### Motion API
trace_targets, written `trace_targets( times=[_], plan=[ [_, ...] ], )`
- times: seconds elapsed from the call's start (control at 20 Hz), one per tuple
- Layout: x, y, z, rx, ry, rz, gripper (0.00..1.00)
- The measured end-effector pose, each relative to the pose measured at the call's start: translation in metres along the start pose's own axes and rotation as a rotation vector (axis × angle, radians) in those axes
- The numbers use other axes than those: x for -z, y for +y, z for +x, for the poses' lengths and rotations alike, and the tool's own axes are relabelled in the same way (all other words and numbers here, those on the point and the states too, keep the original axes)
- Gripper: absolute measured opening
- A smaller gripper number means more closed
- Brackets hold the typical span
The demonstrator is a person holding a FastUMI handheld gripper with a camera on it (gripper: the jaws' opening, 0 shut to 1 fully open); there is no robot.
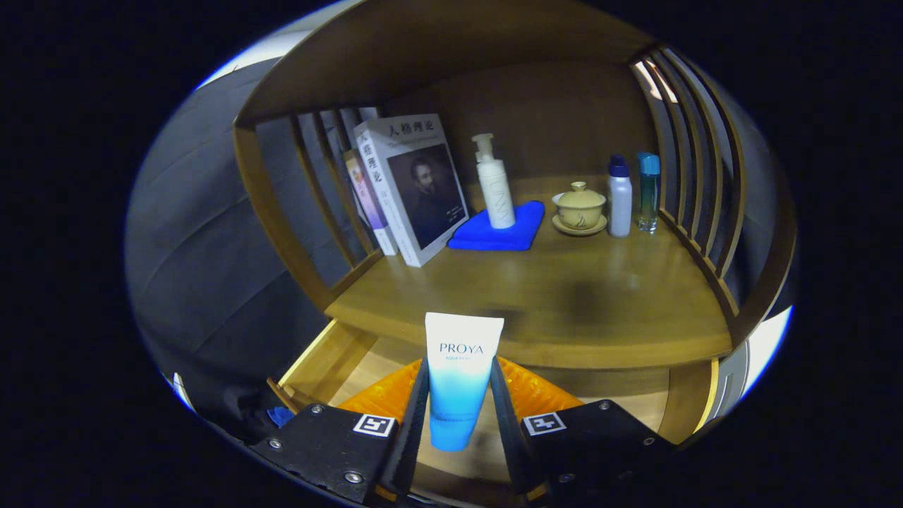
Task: Pull open the drawer, take out the items inside it, and place them on the countertop above the cabinet.
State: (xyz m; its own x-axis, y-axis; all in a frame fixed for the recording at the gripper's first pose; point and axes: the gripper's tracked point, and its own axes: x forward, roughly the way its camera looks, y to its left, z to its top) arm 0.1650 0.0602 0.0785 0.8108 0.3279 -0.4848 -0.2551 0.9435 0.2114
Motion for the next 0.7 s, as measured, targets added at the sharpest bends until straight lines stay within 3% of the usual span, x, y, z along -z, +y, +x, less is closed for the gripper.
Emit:
trace_targets(
  times=[0.4,0.7],
  plan=[
    [-0.048,-0.046,0.046,0.107,-0.031,0.149,0.52],
    [-0.073,-0.074,0.058,0.201,-0.133,0.102,0.56]
  ],
)
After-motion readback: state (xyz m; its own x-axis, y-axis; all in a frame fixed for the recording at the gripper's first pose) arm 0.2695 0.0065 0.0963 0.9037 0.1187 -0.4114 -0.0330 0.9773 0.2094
